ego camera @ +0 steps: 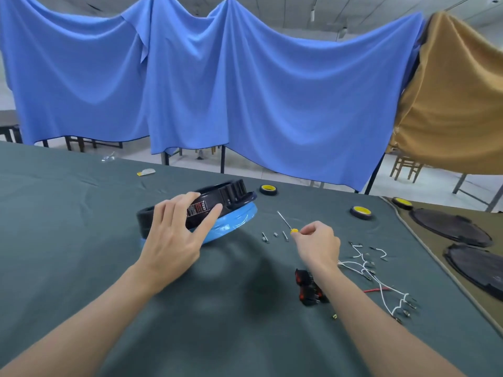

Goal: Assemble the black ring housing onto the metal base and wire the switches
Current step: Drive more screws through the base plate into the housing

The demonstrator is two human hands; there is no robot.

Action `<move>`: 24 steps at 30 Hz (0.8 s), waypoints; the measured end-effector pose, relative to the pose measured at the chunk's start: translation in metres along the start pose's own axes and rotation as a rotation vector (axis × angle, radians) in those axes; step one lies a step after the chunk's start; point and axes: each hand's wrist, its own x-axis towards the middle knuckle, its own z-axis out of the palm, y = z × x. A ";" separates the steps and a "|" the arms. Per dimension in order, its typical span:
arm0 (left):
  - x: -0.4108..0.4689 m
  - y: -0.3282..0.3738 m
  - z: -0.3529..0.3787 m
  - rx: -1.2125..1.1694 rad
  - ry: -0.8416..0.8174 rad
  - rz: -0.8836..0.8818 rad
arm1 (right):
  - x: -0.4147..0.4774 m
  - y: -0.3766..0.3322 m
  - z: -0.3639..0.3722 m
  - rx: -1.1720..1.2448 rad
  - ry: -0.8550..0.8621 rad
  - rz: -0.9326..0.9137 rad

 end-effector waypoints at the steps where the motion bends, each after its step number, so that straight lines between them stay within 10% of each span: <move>1: -0.002 0.001 0.003 -0.004 0.000 0.018 | 0.002 0.001 0.002 -0.047 0.004 -0.010; 24: -0.044 -0.002 0.024 -0.107 -0.118 0.362 | 0.016 0.022 0.024 -0.660 0.043 -0.202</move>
